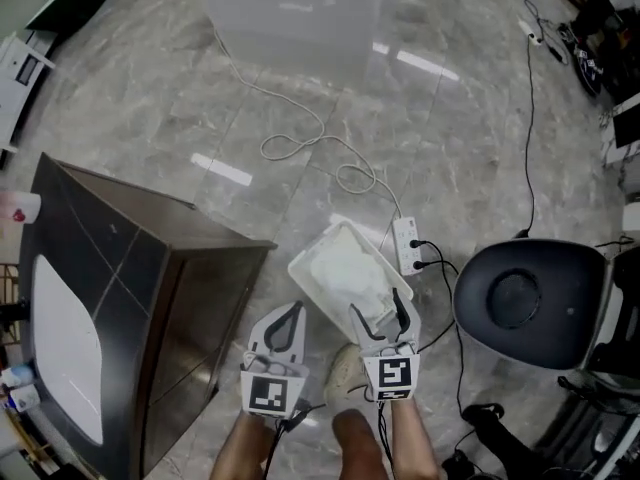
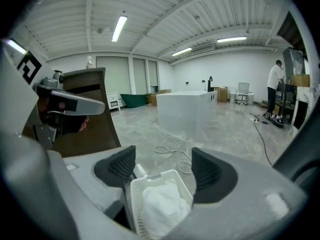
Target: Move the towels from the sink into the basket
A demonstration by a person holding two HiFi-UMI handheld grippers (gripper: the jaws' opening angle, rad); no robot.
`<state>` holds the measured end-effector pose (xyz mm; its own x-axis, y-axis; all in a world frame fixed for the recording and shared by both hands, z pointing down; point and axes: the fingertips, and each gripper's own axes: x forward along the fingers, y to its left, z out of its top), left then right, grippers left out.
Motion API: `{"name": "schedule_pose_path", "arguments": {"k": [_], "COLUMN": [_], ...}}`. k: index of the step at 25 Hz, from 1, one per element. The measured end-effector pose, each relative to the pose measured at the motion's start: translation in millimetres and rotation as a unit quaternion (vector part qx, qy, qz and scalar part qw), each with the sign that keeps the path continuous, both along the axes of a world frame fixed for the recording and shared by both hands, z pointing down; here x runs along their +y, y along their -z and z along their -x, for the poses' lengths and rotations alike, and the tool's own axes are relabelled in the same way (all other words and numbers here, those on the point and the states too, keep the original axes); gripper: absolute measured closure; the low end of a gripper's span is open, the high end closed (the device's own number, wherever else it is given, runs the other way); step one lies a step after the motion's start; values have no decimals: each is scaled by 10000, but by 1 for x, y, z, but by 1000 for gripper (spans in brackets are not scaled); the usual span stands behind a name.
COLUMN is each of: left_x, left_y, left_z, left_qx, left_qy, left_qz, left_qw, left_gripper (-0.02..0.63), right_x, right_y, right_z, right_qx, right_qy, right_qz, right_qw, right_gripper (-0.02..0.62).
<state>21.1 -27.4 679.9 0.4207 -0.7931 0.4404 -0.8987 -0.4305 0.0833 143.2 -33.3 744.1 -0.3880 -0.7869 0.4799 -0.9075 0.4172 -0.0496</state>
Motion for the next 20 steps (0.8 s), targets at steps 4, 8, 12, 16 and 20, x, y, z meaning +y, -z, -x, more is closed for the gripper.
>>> {"name": "schedule_pose_path", "arguments": {"k": [4, 8, 12, 16, 20], "left_x": [-4, 5, 12, 27, 50], "left_y": [68, 130, 200, 248, 292], "left_z": [5, 10, 15, 21, 35], "left_qx": [12, -323, 59, -230, -203], "left_qy": [-1, -308, 102, -29, 36], "left_qz": [-225, -718, -667, -953, -1038], "left_qw": [9997, 9964, 9977, 9952, 9944], "left_gripper": [597, 597, 597, 597, 597], "right_x": [-5, 2, 10, 19, 36], "right_y": [69, 135, 202, 271, 328], "right_z": [5, 6, 10, 15, 29], "right_qx": [58, 36, -27, -67, -87], "right_qy": [33, 34, 37, 70, 148], "right_qz": [-226, -395, -559, -722, -871], "right_qw": [9997, 9992, 9984, 9973, 9961], "right_gripper": [280, 314, 364, 408, 445]}}
